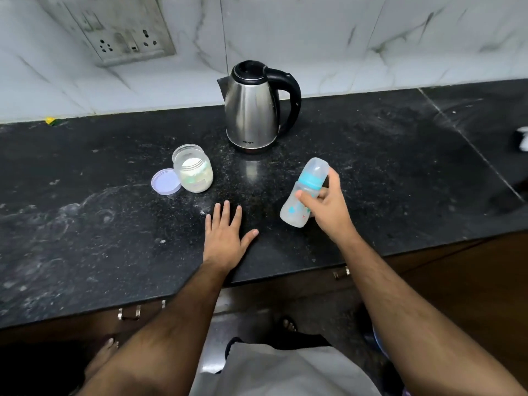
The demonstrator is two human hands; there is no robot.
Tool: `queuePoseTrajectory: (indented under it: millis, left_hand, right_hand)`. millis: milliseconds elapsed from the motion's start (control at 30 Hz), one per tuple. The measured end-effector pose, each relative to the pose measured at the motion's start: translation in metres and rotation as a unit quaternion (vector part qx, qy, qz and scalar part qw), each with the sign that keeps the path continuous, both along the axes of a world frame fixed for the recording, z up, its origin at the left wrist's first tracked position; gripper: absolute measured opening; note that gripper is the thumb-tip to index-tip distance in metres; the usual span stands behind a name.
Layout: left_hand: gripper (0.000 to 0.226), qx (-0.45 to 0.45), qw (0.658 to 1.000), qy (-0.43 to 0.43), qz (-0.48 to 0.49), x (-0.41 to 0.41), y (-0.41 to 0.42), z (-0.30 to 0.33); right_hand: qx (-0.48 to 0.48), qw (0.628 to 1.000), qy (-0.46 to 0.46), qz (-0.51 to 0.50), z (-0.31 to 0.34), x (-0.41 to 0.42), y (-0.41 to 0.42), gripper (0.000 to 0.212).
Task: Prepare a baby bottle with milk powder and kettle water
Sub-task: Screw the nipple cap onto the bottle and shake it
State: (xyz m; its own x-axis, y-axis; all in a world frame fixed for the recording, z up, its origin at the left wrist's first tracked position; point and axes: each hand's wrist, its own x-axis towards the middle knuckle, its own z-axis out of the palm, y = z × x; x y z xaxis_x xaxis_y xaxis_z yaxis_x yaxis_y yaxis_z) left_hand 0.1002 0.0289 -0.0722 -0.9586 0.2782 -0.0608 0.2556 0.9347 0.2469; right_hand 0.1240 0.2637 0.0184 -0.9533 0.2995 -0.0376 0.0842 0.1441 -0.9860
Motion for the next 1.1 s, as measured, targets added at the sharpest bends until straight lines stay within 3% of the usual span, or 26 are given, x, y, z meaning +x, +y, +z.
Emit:
queuePoseTrajectory:
  millis: [167,467,667,867,1033,1100]
  left_hand:
    - [0.084,0.008,1.0,0.0,0.011,-0.001,0.003,-0.006]
    - [0.089,-0.005,0.999,0.03,0.033,-0.001,0.002,-0.02]
    - [0.087,-0.001,0.998,0.036,0.045,-0.001,0.003,-0.019]
    - [0.085,0.004,0.998,0.036,0.049,0.0,0.003,-0.017]
    - [0.085,0.002,0.998,0.036,0.052,-0.001,0.003,-0.018]
    - [0.085,0.002,0.998,0.037,0.053,-0.001,0.003,-0.018]
  right_hand:
    - [-0.026,1.0,0.014,0.007,0.003,0.001,0.009,0.099]
    - [-0.074,0.997,0.03,0.023,0.014,-0.016,0.023,0.093]
    - [-0.073,0.993,0.036,0.09,0.027,-0.02,0.025,0.086]
    - [-0.171,0.982,0.086,-0.011,0.043,-0.034,0.03,0.084]
    - [-0.141,0.984,0.03,0.107,0.033,-0.017,0.02,0.082]
    - [-0.165,0.983,0.051,0.068,0.036,-0.017,0.02,0.08]
